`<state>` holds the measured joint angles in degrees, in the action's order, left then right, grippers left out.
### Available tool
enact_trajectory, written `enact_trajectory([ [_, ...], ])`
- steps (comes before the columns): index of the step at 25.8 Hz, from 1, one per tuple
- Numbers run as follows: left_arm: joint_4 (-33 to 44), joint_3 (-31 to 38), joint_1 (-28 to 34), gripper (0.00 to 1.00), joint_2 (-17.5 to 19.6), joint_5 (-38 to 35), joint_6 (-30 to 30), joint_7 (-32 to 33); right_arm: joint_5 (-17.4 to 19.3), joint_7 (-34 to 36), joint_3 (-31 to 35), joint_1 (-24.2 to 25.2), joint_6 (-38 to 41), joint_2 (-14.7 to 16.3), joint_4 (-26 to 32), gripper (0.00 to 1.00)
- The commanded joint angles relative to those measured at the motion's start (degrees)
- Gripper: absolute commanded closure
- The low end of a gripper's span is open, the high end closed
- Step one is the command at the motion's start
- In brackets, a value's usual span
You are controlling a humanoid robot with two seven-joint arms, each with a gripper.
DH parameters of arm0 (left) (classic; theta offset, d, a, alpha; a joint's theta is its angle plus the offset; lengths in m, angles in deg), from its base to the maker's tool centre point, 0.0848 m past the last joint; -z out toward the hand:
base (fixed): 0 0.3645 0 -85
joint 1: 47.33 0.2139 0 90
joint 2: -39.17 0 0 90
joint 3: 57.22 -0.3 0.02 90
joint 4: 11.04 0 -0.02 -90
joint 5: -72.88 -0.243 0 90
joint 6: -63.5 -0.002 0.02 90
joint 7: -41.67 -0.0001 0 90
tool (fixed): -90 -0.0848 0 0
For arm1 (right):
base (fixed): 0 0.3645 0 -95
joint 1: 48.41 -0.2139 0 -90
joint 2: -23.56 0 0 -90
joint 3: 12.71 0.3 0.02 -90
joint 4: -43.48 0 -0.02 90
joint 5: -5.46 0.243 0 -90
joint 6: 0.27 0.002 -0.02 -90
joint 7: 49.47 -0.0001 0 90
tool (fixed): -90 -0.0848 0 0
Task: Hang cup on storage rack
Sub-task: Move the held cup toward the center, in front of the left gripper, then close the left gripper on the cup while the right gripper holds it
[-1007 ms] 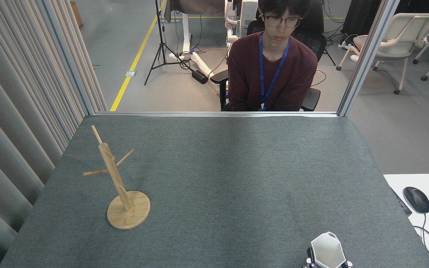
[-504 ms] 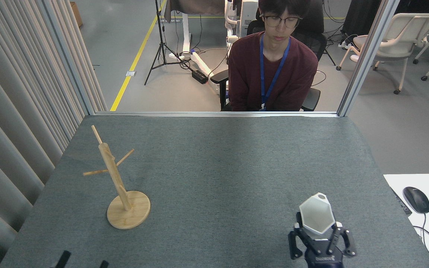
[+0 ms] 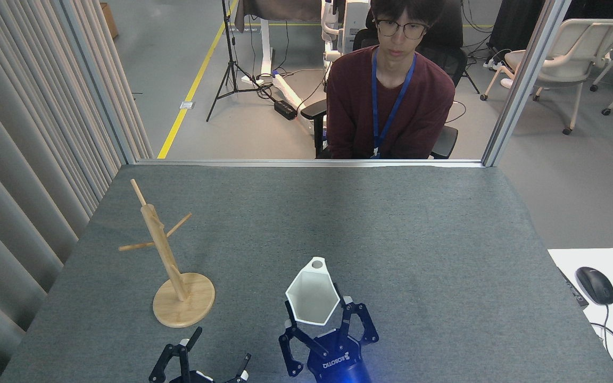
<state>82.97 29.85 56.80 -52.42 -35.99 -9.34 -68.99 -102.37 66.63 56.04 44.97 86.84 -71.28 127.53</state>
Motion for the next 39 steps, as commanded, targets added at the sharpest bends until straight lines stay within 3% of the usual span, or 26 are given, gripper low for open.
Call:
enact_trajectory([
  [1, 0.9, -2.4, -0.2, 0.0, -0.1, -0.9, -1.0, 0.3, -0.5, 0.0, -2.1, 0.0, -0.9, -0.3, -1.4, 0.71],
  [10, 1.4, -10.8, -0.8, 0.0, -0.4, -1.1, -1.4, 0.5, -0.5, 1.1, -5.1, -0.5, -1.4, -0.5, -4.1, 0.71],
  [15, 1.3, -12.2, -0.9, 0.0, -0.6, -1.1, -1.4, 0.5, 2.1, 3.8, -5.1, -0.6, -0.7, -0.6, -4.1, 0.72],
  [24, -0.4, -11.7, -1.8, 0.0, -0.9, -1.0, -2.1, 0.4, 3.3, 3.9, -4.1, -0.5, -1.2, -0.2, -2.6, 0.72],
  [29, -1.2, -11.4, -2.0, 0.0, -1.0, -0.9, -2.2, 0.4, 3.7, 3.9, 1.2, 0.7, 0.5, 0.3, 1.6, 0.72],
  [33, -2.3, -11.2, -2.8, 0.0, -1.2, -0.7, -2.7, 0.4, 8.3, 4.0, 0.9, 3.8, 2.7, 1.1, 4.3, 0.71],
  [39, -2.3, -11.2, -3.6, 0.0, -1.5, -0.2, -2.9, 0.5, 8.9, 5.5, -1.3, 5.2, 4.2, 1.3, 3.8, 0.7],
])
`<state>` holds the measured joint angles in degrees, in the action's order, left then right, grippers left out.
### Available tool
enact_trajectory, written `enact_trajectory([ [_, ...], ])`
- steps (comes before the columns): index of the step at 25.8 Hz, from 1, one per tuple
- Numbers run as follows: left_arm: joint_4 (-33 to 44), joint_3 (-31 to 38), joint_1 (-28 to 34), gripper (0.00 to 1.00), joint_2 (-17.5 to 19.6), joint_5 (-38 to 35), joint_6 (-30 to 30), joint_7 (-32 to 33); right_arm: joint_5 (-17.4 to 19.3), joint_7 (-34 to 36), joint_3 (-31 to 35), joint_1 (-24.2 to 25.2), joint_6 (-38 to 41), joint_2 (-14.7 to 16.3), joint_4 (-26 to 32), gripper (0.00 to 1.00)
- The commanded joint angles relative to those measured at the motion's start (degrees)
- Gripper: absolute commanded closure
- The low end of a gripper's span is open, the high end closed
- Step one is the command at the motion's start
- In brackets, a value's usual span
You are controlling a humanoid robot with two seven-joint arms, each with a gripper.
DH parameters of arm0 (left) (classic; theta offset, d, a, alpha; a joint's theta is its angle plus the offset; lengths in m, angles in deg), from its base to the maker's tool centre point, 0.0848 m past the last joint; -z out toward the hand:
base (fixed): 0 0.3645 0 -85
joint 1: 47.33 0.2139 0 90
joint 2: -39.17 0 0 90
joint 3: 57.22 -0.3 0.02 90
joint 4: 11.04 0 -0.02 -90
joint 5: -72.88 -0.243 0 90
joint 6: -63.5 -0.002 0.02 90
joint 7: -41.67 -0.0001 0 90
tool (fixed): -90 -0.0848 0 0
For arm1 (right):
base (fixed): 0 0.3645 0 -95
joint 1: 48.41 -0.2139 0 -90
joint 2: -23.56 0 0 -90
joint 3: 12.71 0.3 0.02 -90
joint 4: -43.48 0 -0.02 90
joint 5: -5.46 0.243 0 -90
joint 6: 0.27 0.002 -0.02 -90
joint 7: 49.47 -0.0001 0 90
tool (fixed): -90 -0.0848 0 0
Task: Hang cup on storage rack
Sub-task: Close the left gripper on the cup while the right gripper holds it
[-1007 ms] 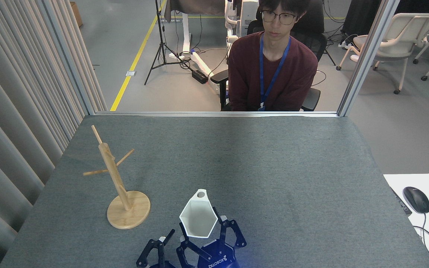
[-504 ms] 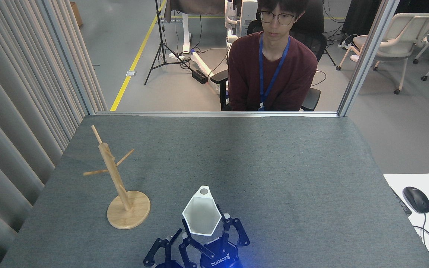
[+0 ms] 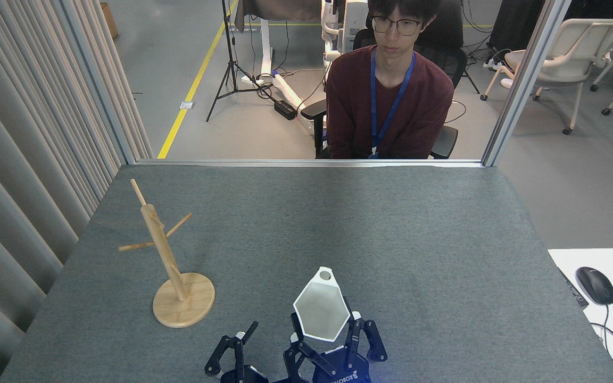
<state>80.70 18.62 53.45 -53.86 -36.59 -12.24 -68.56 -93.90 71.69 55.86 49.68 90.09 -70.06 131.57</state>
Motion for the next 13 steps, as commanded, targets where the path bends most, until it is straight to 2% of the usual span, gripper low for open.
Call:
enact_trajectory([
  [1, 0.0, 0.0, -0.2, 0.0, -0.1, 0.5, 0.1, 0.1, 0.5, 0.5, -1.5, 0.4, 1.0, 0.1, -0.5, 0.7],
  [13, 0.6, -0.5, -0.3, 0.0, -0.1, 0.6, 0.8, 0.0, 0.9, 1.3, -1.9, 0.3, 1.9, 0.0, -2.0, 0.7],
])
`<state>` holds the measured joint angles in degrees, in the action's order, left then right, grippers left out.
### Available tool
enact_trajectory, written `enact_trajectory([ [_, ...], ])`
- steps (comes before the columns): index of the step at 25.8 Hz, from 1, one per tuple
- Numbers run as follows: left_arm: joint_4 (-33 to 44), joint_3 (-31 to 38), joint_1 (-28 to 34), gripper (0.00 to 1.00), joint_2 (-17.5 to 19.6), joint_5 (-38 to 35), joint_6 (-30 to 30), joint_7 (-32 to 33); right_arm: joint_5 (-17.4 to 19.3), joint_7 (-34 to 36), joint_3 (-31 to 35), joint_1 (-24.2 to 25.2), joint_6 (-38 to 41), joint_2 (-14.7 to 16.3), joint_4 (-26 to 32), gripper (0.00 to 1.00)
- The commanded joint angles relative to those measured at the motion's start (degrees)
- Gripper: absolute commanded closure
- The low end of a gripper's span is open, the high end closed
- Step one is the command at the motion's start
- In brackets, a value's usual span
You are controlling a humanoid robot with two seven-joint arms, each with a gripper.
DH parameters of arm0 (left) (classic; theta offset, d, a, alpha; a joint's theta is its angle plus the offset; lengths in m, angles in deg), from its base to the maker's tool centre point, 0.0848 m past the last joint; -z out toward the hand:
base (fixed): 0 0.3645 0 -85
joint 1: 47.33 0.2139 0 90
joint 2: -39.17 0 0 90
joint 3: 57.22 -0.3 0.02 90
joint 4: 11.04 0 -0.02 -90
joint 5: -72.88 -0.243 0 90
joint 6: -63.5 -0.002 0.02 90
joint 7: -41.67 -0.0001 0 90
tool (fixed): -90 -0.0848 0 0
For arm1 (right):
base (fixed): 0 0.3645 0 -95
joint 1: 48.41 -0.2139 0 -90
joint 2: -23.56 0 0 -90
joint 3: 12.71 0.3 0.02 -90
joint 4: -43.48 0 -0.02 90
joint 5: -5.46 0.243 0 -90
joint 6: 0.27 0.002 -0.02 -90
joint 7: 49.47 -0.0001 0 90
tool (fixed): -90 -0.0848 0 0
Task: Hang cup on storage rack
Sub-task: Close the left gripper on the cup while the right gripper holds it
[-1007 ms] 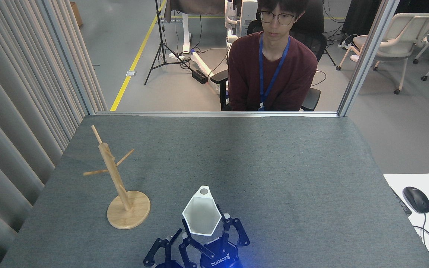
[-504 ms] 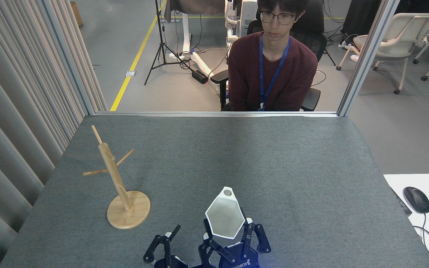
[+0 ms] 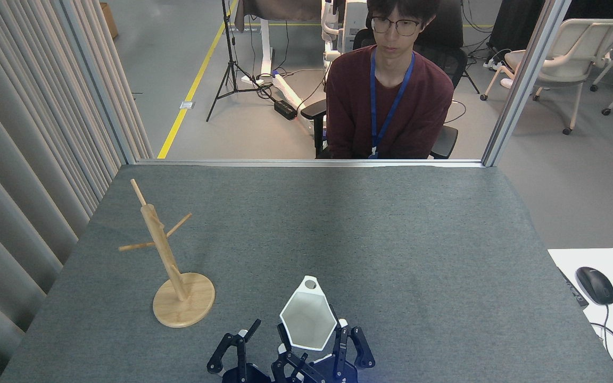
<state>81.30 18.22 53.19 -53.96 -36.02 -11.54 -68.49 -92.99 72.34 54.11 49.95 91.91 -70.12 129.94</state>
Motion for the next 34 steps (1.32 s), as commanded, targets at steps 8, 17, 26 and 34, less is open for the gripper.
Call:
enact_trajectory([
  [8, 0.2, -0.2, -0.1, 0.0, 0.0, 0.0, 0.2, 0.0, 0.0, 1.1, -2.3, 0.0, 0.3, -0.1, -1.4, 0.7],
  [17, 0.7, -0.2, -0.1, 0.0, 0.0, 0.0, 0.2, 0.0, -0.1, 1.1, -5.7, 0.2, -0.3, 0.1, -1.6, 0.7],
  [26, 1.3, -0.1, -0.1, 0.0, 0.0, 0.0, 0.2, 0.0, -0.2, 1.8, -8.6, 0.7, -1.7, 0.3, -3.1, 0.7],
  [34, 1.7, -0.1, -0.1, 0.61, 0.2, -0.6, 0.1, 0.0, -0.2, 1.8, -8.6, 0.7, -1.9, 0.3, -3.0, 0.67],
])
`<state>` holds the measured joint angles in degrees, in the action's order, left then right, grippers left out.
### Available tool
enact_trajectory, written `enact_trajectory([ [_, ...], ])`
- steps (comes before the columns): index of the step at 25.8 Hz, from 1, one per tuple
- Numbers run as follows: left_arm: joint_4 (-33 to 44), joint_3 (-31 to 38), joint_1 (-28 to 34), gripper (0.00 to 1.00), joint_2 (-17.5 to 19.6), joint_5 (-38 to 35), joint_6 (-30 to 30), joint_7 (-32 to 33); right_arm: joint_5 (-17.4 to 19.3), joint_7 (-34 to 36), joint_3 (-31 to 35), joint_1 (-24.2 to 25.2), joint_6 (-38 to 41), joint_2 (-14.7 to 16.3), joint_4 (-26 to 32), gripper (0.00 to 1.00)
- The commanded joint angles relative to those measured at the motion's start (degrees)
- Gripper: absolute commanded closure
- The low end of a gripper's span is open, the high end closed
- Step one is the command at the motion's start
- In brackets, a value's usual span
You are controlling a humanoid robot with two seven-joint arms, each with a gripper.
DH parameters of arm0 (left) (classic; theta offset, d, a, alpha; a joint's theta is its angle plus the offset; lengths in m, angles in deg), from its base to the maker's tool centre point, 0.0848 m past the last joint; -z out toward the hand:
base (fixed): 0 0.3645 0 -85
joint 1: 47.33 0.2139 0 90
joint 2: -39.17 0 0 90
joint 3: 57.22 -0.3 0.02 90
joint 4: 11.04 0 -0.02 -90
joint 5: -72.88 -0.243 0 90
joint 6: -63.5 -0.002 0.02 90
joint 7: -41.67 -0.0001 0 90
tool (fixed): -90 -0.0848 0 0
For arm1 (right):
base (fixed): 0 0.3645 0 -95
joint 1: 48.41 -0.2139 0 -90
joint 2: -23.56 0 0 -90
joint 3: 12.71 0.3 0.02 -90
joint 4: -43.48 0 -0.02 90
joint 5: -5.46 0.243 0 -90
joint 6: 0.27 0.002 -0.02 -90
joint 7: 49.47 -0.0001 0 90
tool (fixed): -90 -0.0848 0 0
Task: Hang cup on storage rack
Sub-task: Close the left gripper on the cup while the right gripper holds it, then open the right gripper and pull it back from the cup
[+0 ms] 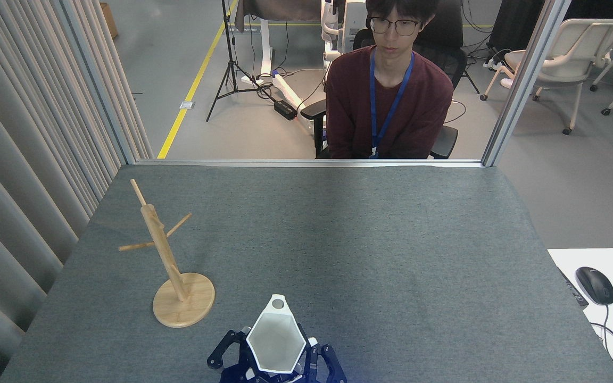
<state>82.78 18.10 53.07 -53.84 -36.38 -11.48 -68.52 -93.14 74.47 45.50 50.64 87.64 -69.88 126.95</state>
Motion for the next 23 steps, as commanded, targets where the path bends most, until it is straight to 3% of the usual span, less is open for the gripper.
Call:
enact_trajectory([
  [1, 0.3, 0.0, 0.1, 0.67, 0.2, -0.3, 0.0, 0.0, 0.0, -0.4, 0.0, 0.0, 2.3, 0.0, 0.0, 0.66],
  [2, 0.3, 0.0, 0.1, 0.7, 0.2, -0.3, 0.0, 0.0, 0.2, -0.4, 0.0, 0.0, 2.3, 0.0, 0.0, 0.57],
  [3, 0.4, 0.0, 0.1, 0.71, 0.2, -0.3, 0.1, 0.0, 0.3, -0.4, 0.2, 0.0, 2.3, 0.0, -0.1, 0.38],
  [4, 0.5, 0.0, 0.2, 0.71, 0.2, -0.3, 0.1, 0.0, 1.2, -0.4, 0.4, 0.0, 2.4, 0.0, 0.0, 0.07],
  [5, 0.5, 0.0, 0.2, 0.71, 0.2, -0.3, 0.1, 0.0, 2.1, -0.3, 0.5, 0.0, 2.6, 0.0, 0.0, 0.01],
  [9, 0.4, 0.1, 0.2, 0.71, 0.1, -0.5, 0.0, 0.0, 3.2, -0.3, 0.6, 0.4, 3.2, 0.2, 2.7, 0.01],
  [15, 0.3, 0.4, 0.2, 0.7, 0.2, -0.6, -0.1, 0.1, 3.6, -0.1, 0.4, 2.3, 6.7, 1.2, 11.1, 0.01],
  [17, 0.1, 0.5, 0.2, 0.7, 0.2, -0.5, -0.2, 0.1, 5.4, 0.0, 0.9, 2.6, 7.3, 1.5, 14.3, 0.01],
  [18, 0.1, 0.5, 0.3, 0.7, 0.3, -0.5, -0.3, 0.1, 7.6, 0.1, 1.5, 2.6, 7.2, 1.6, 16.1, 0.0],
  [20, 0.2, 0.5, 0.5, 0.7, 0.3, -0.5, -0.6, 0.1, 15.9, 0.2, 8.1, 2.4, 6.4, 1.0, 18.1, 0.01],
  [22, 0.4, 0.6, 0.6, 0.7, 0.4, -0.4, -0.8, 0.1, 24.7, -1.1, 17.9, 1.0, 1.7, 0.2, 16.5, 0.01],
  [23, 0.5, 0.8, 0.8, 0.7, 0.5, -0.3, -0.9, 0.1, 27.2, -3.0, 21.8, -0.1, -2.2, 0.1, 14.4, 0.01],
])
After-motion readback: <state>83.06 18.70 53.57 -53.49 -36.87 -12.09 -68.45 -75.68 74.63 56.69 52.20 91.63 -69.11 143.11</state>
